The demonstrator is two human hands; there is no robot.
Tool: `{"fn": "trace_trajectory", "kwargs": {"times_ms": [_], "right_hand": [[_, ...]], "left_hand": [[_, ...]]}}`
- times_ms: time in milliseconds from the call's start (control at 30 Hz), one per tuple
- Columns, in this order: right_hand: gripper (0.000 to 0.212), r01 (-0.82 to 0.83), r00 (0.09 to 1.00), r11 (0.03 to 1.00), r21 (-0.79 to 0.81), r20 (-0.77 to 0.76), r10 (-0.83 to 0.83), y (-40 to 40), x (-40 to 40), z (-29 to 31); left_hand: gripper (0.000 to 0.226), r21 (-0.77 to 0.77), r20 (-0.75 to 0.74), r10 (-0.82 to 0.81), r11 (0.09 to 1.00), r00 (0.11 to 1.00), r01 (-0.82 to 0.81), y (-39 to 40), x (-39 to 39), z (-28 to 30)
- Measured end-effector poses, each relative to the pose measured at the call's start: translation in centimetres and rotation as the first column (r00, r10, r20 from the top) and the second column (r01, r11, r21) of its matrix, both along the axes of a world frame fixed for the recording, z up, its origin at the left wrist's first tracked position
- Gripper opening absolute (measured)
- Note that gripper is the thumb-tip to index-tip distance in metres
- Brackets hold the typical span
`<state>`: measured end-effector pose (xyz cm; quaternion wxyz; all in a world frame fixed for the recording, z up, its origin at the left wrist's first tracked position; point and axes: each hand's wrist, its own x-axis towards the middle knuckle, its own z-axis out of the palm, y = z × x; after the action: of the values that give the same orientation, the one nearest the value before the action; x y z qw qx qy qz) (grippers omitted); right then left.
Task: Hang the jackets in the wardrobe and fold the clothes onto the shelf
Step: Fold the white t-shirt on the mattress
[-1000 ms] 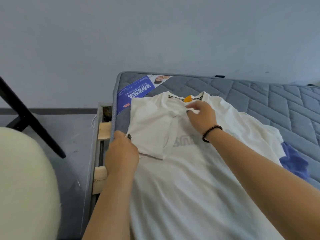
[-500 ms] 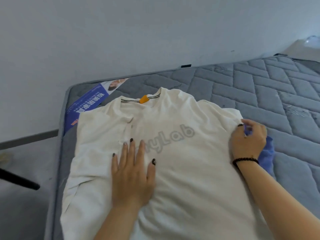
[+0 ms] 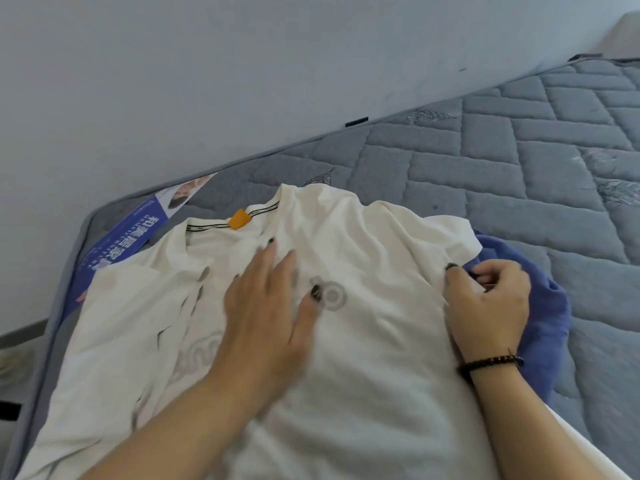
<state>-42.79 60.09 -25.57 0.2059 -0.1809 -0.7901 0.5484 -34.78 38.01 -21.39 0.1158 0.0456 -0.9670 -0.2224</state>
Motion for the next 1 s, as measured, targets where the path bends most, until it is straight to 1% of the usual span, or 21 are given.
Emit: {"fn": "trace_trajectory", "kwargs": {"times_ms": [33,100,133,200,233,300,367,400,467,533,567,600,667,700,800,833,867,933,967,1000], "right_hand": [[0.018,-0.037,0.999,0.998,0.044,0.034,0.036,0.0,-0.2,0.0],[0.025,-0.103,0.99,0.983,0.155,0.115,0.086,-0.2,-0.3,0.0],[0.028,-0.119,0.986,0.972,0.201,0.142,0.091,-0.2,-0.3,0.1],[0.022,-0.132,0.987,0.965,0.225,0.119,0.107,-0.1,-0.5,0.0],[0.018,-0.137,0.989,0.965,0.222,0.08,0.122,0.1,-0.7,-0.2],[0.022,-0.139,0.99,0.966,0.218,-0.003,0.143,0.3,-1.0,-0.3],[0.026,-0.106,0.985,0.978,0.178,-0.116,0.128,0.8,-1.4,-0.3],[0.026,-0.071,0.975,0.985,0.154,-0.196,0.101,1.0,-1.5,-0.1],[0.02,0.001,0.927,0.993,0.118,-0.371,0.043,1.5,-1.7,0.5],[0.014,0.002,0.874,0.998,0.067,-0.484,0.031,1.8,-1.7,1.1],[0.012,-0.038,0.867,0.999,0.027,-0.497,0.046,2.0,-1.6,1.5],[0.01,-0.098,0.873,0.995,-0.028,-0.482,0.072,2.1,-1.5,1.8],[0.009,-0.234,0.909,0.946,-0.226,-0.397,0.131,2.0,-1.3,2.6],[0.016,-0.271,0.929,0.901,-0.339,-0.338,0.152,2.1,-1.3,2.7],[0.055,-0.321,0.947,0.747,-0.583,-0.183,0.264,2.4,-1.6,2.2],[0.061,-0.336,0.938,0.713,-0.615,-0.15,0.313,2.4,-1.7,2.1],[0.059,-0.35,0.926,0.707,-0.614,-0.113,0.36,2.4,-1.8,1.9],[0.039,-0.371,0.903,0.731,-0.572,-0.038,0.428,2.3,-1.8,1.9],[0.037,-0.388,0.887,0.727,-0.566,-0.017,0.461,2.3,-1.7,1.9],[0.043,-0.411,0.866,0.706,-0.577,-0.005,0.501,2.2,-1.6,2.0]], "left_hand": [[0.068,0.063,-0.009,-0.067,0.996,0.998,0.068,1.4,-2.1,0.9],[0.059,0.142,0.014,-0.207,0.969,0.978,0.203,3.8,-6.5,1.8],[0.053,0.139,0.049,-0.273,0.954,0.961,0.265,4.9,-8.7,1.9],[0.042,0.107,0.124,-0.356,0.933,0.926,0.344,6.8,-12.7,1.7],[0.038,0.107,0.164,-0.368,0.929,0.915,0.354,7.5,-14.4,1.5],[0.03,0.156,0.258,-0.387,0.921,0.885,0.357,8.7,-16.9,1.5],[0.042,0.205,0.371,-0.444,0.896,0.815,0.394,9.9,-18.8,1.9],[0.048,0.202,0.43,-0.465,0.885,0.774,0.419,10.1,-19.5,2.2],[0.049,0.157,0.525,-0.48,0.867,0.703,0.474,10.4,-20.6,2.9],[0.033,0.076,0.566,-0.487,0.834,0.665,0.546,10.6,-21.7,3.5],[0.024,0.034,0.566,-0.491,0.816,0.662,0.577,10.7,-22.1,3.9],[0.016,-0.002,0.548,-0.497,0.804,0.673,0.595,10.8,-22.6,4.3],[0.007,-0.016,0.468,-0.518,0.805,0.716,0.593,10.9,-23.4,5.2],[0.007,0.002,0.416,-0.524,0.818,0.743,0.575,10.9,-23.7,5.8],[0.007,0.054,0.256,-0.523,0.847,0.813,0.528,10.7,-24.6,7.5],[0.008,0.095,0.221,-0.526,0.85,0.821,0.519,10.6,-24.9,7.8],[0.008,0.165,0.201,-0.532,0.846,0.822,0.507,10.5,-25.1,8.1],[0.01,0.307,0.198,-0.543,0.825,0.816,0.475,10.5,-25.2,8.4],[0.009,0.343,0.214,-0.545,0.819,0.811,0.46,10.7,-25.1,8.5],[0.009,0.366,0.246,-0.543,0.819,0.803,0.441,10.9,-24.9,8.5]]}}
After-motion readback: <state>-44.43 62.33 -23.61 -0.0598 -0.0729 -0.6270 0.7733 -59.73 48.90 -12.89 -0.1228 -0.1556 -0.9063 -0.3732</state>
